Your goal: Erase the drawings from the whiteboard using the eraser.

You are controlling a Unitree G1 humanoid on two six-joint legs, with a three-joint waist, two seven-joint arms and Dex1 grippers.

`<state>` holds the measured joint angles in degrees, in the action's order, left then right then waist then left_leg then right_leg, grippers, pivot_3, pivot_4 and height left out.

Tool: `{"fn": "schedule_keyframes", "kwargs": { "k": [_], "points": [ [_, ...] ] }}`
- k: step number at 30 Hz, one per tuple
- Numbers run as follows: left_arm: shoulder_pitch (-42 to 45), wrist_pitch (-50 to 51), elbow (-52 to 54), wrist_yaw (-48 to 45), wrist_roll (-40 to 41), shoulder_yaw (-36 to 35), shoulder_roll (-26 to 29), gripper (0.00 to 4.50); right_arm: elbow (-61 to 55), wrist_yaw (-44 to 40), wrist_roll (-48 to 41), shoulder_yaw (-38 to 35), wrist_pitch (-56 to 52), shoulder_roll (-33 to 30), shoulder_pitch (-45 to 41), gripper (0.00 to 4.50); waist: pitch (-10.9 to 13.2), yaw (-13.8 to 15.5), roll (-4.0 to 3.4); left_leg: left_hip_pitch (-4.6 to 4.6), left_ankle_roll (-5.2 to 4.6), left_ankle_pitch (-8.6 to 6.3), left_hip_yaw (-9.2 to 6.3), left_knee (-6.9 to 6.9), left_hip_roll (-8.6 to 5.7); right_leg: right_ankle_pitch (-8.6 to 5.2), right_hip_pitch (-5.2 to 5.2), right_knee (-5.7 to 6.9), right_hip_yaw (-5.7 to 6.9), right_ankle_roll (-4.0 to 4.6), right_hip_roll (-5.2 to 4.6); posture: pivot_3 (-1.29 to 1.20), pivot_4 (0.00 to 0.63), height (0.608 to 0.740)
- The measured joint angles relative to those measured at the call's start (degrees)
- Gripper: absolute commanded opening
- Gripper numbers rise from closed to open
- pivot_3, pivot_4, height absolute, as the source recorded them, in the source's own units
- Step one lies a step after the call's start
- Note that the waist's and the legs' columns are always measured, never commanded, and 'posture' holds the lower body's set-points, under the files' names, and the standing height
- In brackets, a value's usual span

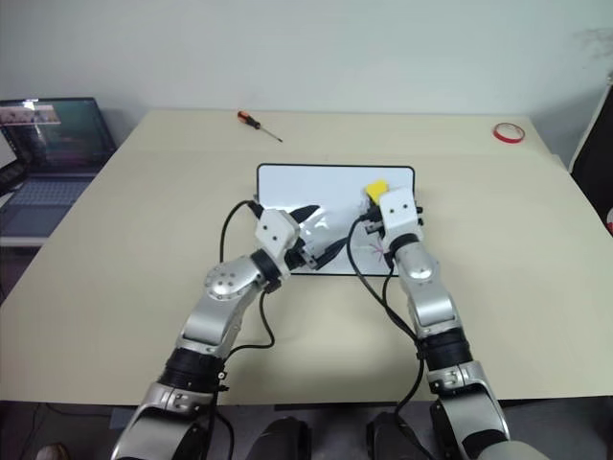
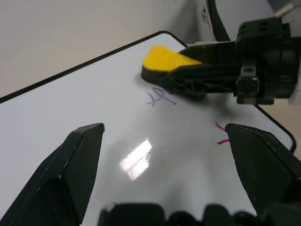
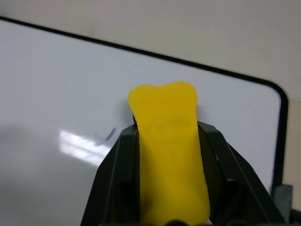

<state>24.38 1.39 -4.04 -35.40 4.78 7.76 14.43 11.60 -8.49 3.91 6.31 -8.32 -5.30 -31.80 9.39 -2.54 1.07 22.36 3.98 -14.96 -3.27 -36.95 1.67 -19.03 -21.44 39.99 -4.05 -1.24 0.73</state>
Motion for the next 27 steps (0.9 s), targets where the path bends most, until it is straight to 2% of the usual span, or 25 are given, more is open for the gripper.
{"fn": "schedule_keyframes", "kwargs": {
  "k": [8, 12, 17, 20, 23, 27],
  "points": [
    [-8.8, 2.8, 7.2, -0.7, 0.9, 0.1, 2.9, 4.5, -1.4, -7.2, -0.6, 3.8, -0.8, -0.8, 2.5, 1.27, 0.0, -0.7, 0.0, -0.07, 0.0, 0.0, -0.1, -0.02, 0.01, 0.0, 0.06, 0.03, -0.02, 0.0, 0.0, 0.0, 0.15, 0.74],
    [-10.0, 3.7, 9.2, 0.4, 0.9, 0.1, 3.0, 4.5, 0.2, -3.1, -0.3, 2.6, 0.8, -0.8, 1.5, 1.27, 0.0, -0.6, 0.0, -0.06, 0.01, 0.01, -0.12, -0.04, -0.01, 0.0, 0.08, 0.03, 0.0, 0.0, 0.0, 0.0, 0.15, 0.74],
    [-10.1, 4.5, 10.2, 2.0, 0.9, 0.1, 3.0, 4.5, 5.2, 6.0, 1.7, -2.3, 3.1, -2.1, -3.4, 1.27, 0.0, 0.3, 0.01, -0.07, 0.0, 0.01, -0.14, -0.07, -0.08, 0.02, 0.14, 0.02, 0.03, -0.02, 0.0, 0.0, 0.15, 0.74],
    [-10.1, 4.6, 10.3, 2.3, 0.9, 0.0, 3.1, 4.5, 6.6, 8.1, 2.1, -3.6, 4.6, -3.3, -4.2, 1.27, 0.0, 0.6, 0.01, -0.08, 0.0, 0.01, -0.11, -0.05, -0.05, 0.02, 0.13, 0.01, 0.0, -0.02, 0.0, 0.0, 0.15, 0.74],
    [-10.1, 4.7, 10.3, 2.4, 0.9, 0.0, 3.1, 4.5, 6.8, 6.7, 1.7, -3.0, 5.6, -2.6, -3.9, 1.27, 0.0, 0.5, 0.01, -0.09, 0.0, 0.01, -0.09, -0.04, -0.02, 0.02, 0.11, 0.02, -0.01, -0.02, 0.0, 0.0, 0.15, 0.74],
    [-10.1, 4.8, 10.3, 3.0, 0.9, 0.0, 3.1, 4.5, 5.8, 0.4, 0.5, -0.4, 6.2, -1.0, -1.8, 1.27, 0.0, -0.2, 0.01, -0.14, -0.01, 0.01, -0.03, -0.02, 0.0, 0.02, 0.11, 0.02, -0.05, -0.02, 0.0, 0.0, 0.15, 0.74]
  ]
}}
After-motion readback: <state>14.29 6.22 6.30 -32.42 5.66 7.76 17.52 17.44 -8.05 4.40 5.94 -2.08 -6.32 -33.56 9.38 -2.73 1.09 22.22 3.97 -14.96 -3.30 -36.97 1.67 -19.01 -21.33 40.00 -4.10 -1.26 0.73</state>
